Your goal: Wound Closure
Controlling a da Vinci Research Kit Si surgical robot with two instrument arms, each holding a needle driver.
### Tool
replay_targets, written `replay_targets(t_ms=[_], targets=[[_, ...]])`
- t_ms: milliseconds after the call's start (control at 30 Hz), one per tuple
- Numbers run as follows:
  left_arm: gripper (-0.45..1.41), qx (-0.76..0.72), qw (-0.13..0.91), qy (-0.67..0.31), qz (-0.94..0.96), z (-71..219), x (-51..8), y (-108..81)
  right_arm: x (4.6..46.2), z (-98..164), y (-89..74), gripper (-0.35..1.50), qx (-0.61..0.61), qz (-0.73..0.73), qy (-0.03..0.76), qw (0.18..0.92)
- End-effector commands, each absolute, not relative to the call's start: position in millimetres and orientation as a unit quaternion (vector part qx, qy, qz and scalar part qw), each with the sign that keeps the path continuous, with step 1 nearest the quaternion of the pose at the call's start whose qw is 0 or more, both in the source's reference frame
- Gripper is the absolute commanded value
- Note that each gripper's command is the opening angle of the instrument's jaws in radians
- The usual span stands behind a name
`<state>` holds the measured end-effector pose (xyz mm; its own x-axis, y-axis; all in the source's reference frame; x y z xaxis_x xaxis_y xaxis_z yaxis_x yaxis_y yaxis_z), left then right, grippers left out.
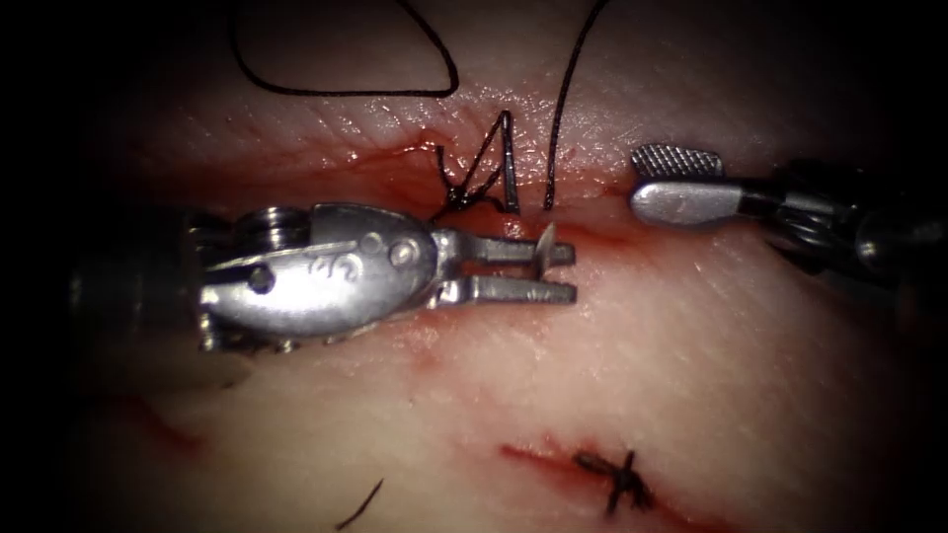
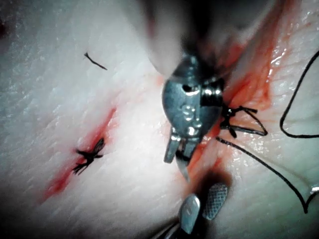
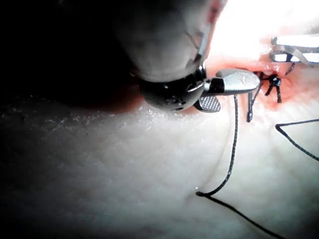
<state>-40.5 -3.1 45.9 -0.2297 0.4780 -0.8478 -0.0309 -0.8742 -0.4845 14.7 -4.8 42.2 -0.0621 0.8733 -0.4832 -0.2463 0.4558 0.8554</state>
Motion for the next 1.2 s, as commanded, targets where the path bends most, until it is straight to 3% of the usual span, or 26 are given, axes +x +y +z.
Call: replay_targets(t_ms=[33, 100, 167, 500, 833, 1200], targets=[[-0.45, -0.607, 0.172, -0.197, 0.751, 46.1, -41.1, -3.2, 14.9, 42.3, -4.3, 1.23, 0.24, 0.414, 0.587, 0.653], [-0.45, -0.639, 0.208, -0.242, 0.7, 44.6, -40.6, -3.9, 14.9, 41.8, -4.3, 1.26, 0.199, 0.311, 0.593, 0.716], [-0.45, -0.655, 0.23, -0.274, 0.665, 43.2, -40.2, -4.4, 15.4, 41.4, -5.1, 1.21, 0.178, 0.263, 0.603, 0.732], [-0.45, -0.698, 0.304, -0.384, 0.523, 37.6, -37.9, -5.9, 19.2, 38.6, -8.8, 1.38, 0.126, 0.127, 0.637, 0.75], [-0.45, -0.699, 0.287, -0.407, 0.513, 32.3, -36.1, -8.2, 21.5, 34.7, -9.2, 1.33, 0.079, 0.061, 0.66, 0.745], [-0.45, -0.721, 0.264, -0.383, 0.514, 29.7, -36.6, -6.0, 23.6, 41.4, -12.4, 1.25, 0.082, 0.028, 0.619, 0.781]])
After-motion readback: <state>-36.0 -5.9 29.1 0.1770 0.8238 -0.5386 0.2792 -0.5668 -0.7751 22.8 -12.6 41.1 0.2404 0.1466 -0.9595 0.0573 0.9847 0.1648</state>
